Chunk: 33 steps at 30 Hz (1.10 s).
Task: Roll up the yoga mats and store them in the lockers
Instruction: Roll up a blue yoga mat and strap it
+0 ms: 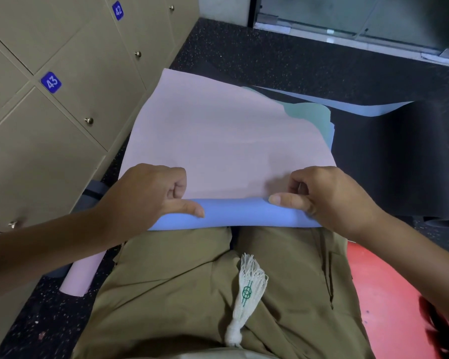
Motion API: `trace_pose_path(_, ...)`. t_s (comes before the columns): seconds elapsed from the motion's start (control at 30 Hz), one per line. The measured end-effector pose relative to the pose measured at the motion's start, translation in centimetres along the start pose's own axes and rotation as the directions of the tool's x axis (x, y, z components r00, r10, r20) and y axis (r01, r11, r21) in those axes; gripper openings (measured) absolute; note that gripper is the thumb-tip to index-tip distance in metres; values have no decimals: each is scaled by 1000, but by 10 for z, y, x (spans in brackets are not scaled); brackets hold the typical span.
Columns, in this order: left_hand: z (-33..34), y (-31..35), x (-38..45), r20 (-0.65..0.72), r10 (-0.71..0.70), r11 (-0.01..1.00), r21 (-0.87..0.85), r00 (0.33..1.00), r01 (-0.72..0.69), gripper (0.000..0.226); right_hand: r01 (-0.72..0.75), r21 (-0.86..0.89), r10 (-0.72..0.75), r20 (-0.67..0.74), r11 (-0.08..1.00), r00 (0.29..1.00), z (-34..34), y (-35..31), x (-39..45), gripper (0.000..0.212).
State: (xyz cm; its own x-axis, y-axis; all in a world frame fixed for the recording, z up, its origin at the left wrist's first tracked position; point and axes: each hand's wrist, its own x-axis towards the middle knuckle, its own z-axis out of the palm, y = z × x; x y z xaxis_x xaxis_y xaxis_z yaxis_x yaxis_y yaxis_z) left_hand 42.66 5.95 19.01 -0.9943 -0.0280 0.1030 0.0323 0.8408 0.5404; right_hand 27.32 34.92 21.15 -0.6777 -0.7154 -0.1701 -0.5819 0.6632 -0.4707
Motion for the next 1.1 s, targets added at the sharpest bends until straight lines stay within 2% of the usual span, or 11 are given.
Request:
trace_pose_path(0.13, 0, 1, 6, -54, 145, 985, 105, 988, -139, 55, 4, 50, -5, 10, 999, 1000, 2, 7, 7, 56)
trace_pose_path(0.23, -5, 4, 12, 32, 96, 995, 7, 995, -96, 49, 38, 86, -40, 15, 996, 999, 2, 9, 10, 44)
trace_pose_path(0.33, -12, 6, 14, 180, 18, 988, -155, 983, 11, 35, 85, 372, -91, -1, 924, 996, 1, 8, 10, 32)
trace_pose_path(0.43, -12, 7, 13, 191, 84, 987, -154, 978, -55, 23, 117, 507, -111, -41, 854, 993, 2, 5, 6, 25)
trace_pose_path(0.53, -12, 7, 11, 153, 130, 990, -72, 980, -120, 20, 120, 485, -111, -47, 866, 993, 4, 5, 7, 23)
trace_pose_path(0.63, -10, 8, 10, 87, 182, 978, 83, 980, -189, 22, 118, 458, -115, -35, 881, 993, 4, 8, 12, 21)
trace_pose_path(0.77, 1, 17, -2, -60, 355, 864, 402, 933, -303, 33, 95, 453, -122, 30, 886, 992, 0, 9, 20, 16)
trace_pose_path(0.83, 5, 19, -10, -86, 379, 850, 425, 921, -310, 39, 99, 465, -135, 45, 880, 990, -2, 10, 23, 15)
trace_pose_path(0.97, 7, 17, -15, -55, 336, 861, 424, 940, -283, 60, 119, 429, -144, 25, 896, 989, -2, 10, 25, 16)
trace_pose_path(1.03, 6, 16, -13, -55, 330, 863, 423, 942, -277, 58, 129, 379, -128, -27, 917, 991, -3, 10, 25, 18)
trace_pose_path(1.1, 6, 16, -11, -63, 334, 860, 430, 941, -276, 55, 156, 241, -130, -121, 958, 984, -4, 7, 20, 21)
